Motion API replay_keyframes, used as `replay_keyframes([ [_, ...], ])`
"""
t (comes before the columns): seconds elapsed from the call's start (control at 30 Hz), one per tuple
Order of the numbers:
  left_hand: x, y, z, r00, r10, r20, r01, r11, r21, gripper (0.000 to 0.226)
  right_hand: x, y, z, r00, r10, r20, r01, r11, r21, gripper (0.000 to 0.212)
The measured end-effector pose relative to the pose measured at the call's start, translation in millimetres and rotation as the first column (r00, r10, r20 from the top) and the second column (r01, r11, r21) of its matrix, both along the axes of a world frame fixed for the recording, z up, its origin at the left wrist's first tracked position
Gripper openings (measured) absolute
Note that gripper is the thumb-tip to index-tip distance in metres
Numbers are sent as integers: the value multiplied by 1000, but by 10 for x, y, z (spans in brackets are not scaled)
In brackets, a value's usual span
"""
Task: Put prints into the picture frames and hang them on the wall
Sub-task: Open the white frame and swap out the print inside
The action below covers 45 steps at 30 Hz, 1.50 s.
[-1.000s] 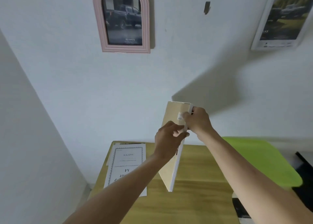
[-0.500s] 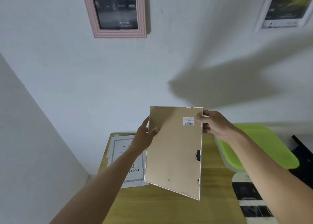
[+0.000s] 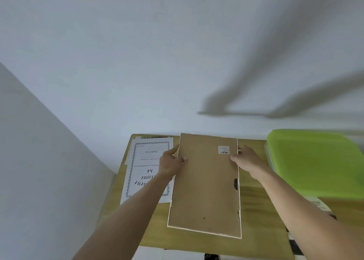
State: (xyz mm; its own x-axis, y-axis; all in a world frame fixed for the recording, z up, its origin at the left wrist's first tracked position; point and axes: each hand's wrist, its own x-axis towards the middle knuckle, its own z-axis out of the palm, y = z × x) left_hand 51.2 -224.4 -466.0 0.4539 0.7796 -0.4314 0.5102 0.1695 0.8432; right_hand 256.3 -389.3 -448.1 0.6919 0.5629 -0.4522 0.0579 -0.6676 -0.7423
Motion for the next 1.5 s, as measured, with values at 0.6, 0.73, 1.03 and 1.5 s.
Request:
replay_keyframes([
  [0.6, 49, 35, -806, 921, 137, -363, -136, 990, 29, 61, -223, 285, -1241, 991, -1, 137, 17, 993, -116, 20],
  [0.73, 72, 98, -789, 900, 149, -409, -132, 989, 70, 60, -245, 336, -1299, 986, -24, 163, 45, 991, -125, 22],
  [1.03, 70, -9, -773, 850, 101, -517, 10, 978, 208, 14, -296, 272, -1289, 983, 89, 161, -62, 984, -169, 24],
  [1.5, -434, -456, -802, 794, -138, -592, 368, 885, 286, 14, -1060, -289, -1188, 956, 85, 279, 25, 929, -369, 41],
])
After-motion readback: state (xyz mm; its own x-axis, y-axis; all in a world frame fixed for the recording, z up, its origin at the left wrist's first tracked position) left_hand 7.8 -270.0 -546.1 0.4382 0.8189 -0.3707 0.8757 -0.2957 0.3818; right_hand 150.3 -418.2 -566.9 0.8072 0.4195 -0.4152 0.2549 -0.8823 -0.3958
